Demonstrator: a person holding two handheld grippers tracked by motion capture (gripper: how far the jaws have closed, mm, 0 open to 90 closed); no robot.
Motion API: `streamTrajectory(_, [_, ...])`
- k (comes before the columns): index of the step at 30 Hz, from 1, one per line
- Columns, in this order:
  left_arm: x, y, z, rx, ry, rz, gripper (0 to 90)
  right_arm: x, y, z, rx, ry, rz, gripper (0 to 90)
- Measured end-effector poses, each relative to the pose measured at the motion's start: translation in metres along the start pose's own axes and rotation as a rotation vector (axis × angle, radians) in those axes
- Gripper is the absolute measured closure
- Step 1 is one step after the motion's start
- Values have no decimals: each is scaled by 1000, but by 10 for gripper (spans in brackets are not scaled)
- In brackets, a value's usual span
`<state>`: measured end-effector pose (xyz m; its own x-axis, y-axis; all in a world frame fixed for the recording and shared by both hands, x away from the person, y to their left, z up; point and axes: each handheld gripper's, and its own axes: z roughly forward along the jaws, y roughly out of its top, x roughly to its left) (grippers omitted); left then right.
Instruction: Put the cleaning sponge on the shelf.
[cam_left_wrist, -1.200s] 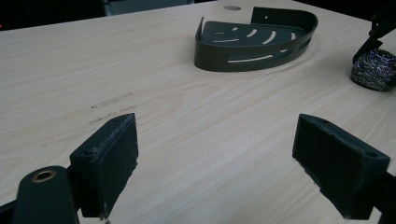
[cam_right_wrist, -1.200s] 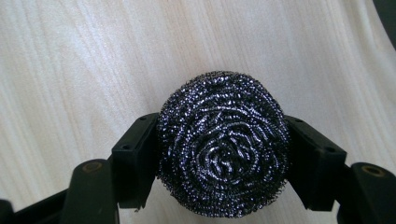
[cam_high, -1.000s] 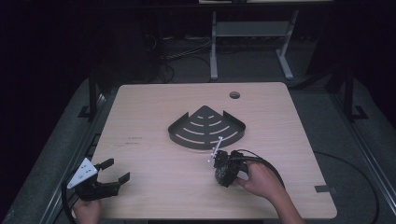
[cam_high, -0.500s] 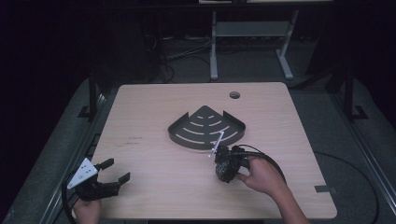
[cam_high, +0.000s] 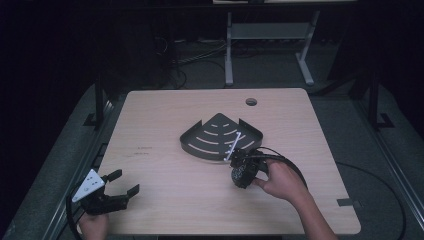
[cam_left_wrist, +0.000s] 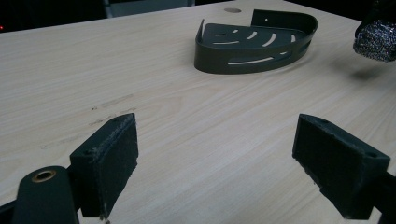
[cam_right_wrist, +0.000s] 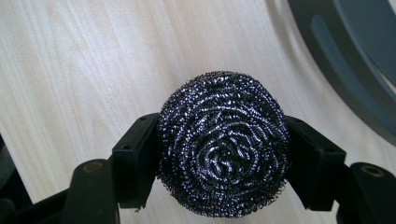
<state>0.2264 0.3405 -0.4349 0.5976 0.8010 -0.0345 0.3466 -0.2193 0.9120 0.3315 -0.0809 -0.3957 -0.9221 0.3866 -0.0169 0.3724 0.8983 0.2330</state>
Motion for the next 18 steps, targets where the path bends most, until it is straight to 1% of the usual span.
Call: streamTrajectory(18, [2,-1,0,2,5,-6,137,-16,10,-19,7,-34,1,324])
